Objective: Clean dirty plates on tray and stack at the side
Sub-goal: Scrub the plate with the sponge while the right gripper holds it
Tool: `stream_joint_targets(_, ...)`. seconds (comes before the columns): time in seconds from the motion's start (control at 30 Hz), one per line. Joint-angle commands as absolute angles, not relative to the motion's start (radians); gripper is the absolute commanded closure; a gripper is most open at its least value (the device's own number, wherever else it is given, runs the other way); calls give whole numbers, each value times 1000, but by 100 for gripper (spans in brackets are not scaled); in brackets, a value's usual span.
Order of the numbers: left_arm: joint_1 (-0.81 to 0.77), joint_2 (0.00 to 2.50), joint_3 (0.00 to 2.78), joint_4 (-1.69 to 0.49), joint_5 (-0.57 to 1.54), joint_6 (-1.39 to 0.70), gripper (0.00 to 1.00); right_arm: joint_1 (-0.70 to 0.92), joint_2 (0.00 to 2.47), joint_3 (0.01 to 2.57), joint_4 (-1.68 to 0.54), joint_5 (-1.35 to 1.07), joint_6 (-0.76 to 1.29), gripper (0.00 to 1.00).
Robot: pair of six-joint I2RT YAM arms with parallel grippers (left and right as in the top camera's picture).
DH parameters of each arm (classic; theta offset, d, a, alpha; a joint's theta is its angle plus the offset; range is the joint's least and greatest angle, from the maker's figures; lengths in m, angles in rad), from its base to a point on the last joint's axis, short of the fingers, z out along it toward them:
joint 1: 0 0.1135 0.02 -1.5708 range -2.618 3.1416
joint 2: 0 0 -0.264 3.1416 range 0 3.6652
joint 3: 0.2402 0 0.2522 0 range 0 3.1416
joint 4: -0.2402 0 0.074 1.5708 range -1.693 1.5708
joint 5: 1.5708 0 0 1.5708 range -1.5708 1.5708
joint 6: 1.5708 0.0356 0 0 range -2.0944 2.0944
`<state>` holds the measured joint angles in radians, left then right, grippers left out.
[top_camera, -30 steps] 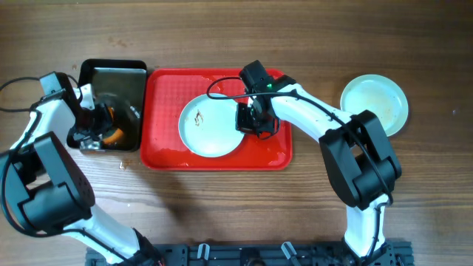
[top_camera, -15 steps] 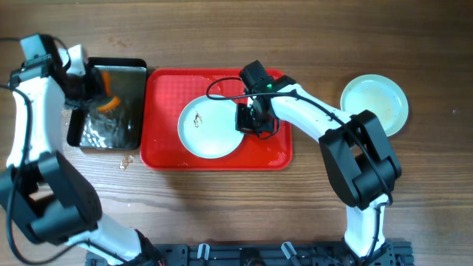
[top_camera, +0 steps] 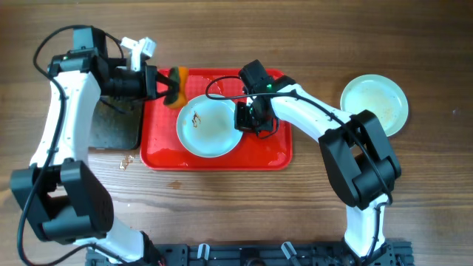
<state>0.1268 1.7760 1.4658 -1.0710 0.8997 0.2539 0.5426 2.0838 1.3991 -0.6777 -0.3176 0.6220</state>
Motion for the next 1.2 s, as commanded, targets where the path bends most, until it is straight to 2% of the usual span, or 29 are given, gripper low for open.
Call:
stream_joint_targets(0.0,121,1839,1385,-1146,1089,560,96,518,2120,1383,-670,-343,605,96)
stream_joint_targets(0.07,113,1858,1307,-1140,1092,648,96,509,2120,1383,-670,-353,605,96)
stream_joint_targets(0.2,113,1913,1153,-994,1076,616,96,506,2120,1383,-671,-365,602,96)
stream_joint_targets(0.4,64,1982,1113,-811,1022,416,96,506,2120,1383,-673,-376,603,96)
stream_joint_targets(0.57,-102,1982,1113,-562,859,130,96,506,2120,1383,-673,-384,605,96)
stream_joint_targets(0.7,-208,1982,1113,-452,691,-11,96,506,2120,1383,-675,-384,604,96)
stream_joint_targets(0.87,-293,1982,1113,-423,439,-104,96,506,2120,1383,-685,-384,602,96)
stream_joint_targets(1.17,-210,1982,1113,-554,53,-142,96,506,2120,1383,-701,-383,603,96)
